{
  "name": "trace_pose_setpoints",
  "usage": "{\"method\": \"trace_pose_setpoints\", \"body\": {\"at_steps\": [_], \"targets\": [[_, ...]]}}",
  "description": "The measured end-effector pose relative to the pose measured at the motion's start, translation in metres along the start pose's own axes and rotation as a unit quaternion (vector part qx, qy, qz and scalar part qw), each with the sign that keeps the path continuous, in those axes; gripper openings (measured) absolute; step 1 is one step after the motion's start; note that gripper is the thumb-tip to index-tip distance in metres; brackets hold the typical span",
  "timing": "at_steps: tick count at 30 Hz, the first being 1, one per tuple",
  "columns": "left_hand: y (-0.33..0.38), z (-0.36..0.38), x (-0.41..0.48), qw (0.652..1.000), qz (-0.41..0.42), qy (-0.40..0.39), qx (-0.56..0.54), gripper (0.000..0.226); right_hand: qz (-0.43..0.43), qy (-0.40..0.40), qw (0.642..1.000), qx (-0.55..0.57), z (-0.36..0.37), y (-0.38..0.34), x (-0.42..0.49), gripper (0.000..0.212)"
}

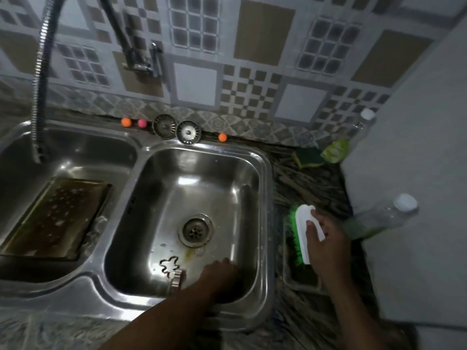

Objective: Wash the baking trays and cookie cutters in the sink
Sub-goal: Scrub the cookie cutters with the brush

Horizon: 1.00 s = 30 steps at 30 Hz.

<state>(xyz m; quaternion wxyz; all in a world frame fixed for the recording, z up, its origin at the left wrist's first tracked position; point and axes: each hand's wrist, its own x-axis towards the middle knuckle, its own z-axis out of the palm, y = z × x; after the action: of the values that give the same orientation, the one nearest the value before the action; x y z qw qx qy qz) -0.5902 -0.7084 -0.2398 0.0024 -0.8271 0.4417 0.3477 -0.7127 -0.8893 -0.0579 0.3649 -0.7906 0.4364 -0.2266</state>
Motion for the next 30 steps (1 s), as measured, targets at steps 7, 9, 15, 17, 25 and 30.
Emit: {"method": "trace_pose_setpoints", "body": {"at_steps": [7, 9, 15, 17, 25, 30], "targets": [[-0.007, 0.017, 0.022, 1.000, -0.010, -0.010, 0.018, 0.042, 0.055, -0.039, 0.997, -0.031, 0.012, 0.028, -0.020, 0.035], [-0.009, 0.014, 0.024, 0.999, 0.001, -0.011, 0.040, 0.041, 0.065, -0.044, 0.996, -0.042, 0.017, 0.030, -0.022, 0.036], [-0.020, -0.003, 0.015, 0.996, -0.007, 0.004, 0.089, 0.044, 0.071, -0.025, 0.996, -0.051, 0.013, 0.026, -0.017, 0.035], [-0.028, -0.003, 0.013, 0.993, -0.019, 0.050, 0.107, 0.041, 0.071, -0.018, 0.996, -0.045, 0.010, 0.024, -0.015, 0.035], [-0.059, -0.001, 0.019, 0.999, -0.039, 0.024, 0.013, 0.032, 0.084, -0.032, 0.995, -0.048, 0.010, 0.026, -0.015, 0.034], [-0.053, -0.044, 0.003, 0.869, -0.054, 0.109, -0.480, 0.015, 0.046, 0.011, 0.999, 0.008, 0.013, -0.004, -0.006, 0.033]]}}
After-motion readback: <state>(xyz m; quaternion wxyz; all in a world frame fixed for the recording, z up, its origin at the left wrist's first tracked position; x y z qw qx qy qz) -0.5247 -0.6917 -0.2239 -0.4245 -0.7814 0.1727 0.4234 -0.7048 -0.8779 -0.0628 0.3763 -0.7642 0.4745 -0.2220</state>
